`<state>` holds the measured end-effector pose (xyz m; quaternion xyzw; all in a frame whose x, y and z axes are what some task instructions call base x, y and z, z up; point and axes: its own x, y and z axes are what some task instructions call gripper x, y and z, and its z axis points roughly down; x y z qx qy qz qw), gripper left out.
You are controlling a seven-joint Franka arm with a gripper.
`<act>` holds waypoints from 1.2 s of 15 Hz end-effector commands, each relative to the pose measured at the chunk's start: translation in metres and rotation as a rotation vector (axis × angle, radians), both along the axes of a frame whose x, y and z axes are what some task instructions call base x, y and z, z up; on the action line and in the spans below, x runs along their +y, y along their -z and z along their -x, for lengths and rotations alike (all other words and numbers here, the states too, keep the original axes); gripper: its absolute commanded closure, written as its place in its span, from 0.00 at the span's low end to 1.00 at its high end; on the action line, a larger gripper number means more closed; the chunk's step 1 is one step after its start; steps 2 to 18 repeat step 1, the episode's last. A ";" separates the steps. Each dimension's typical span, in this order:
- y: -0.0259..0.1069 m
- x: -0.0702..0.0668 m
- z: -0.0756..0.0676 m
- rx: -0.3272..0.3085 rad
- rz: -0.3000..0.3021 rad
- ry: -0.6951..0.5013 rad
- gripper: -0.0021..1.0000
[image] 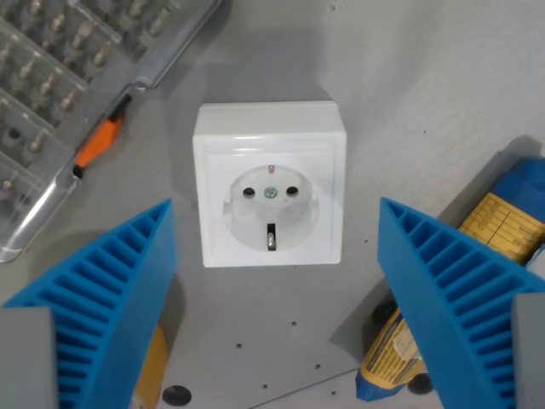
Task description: Move above the white socket
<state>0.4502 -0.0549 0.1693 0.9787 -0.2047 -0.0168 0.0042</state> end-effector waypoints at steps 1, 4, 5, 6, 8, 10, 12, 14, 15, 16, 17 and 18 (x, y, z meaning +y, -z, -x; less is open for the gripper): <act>0.005 -0.004 0.007 -0.113 0.019 -0.010 0.00; 0.005 -0.004 0.007 -0.113 0.019 -0.010 0.00; 0.005 -0.004 0.007 -0.113 0.019 -0.010 0.00; 0.005 -0.004 0.007 -0.113 0.019 -0.010 0.00; 0.005 -0.004 0.007 -0.113 0.019 -0.010 0.00; 0.005 -0.004 0.007 -0.113 0.019 -0.010 0.00; 0.005 -0.004 0.007 -0.113 0.019 -0.010 0.00; 0.005 -0.004 0.007 -0.113 0.019 -0.010 0.00; 0.005 -0.004 0.007 -0.113 0.019 -0.010 0.00; 0.005 -0.004 0.007 -0.113 0.019 -0.010 0.00; 0.005 -0.004 0.007 -0.113 0.019 -0.010 0.00; 0.005 -0.004 0.007 -0.113 0.019 -0.010 0.00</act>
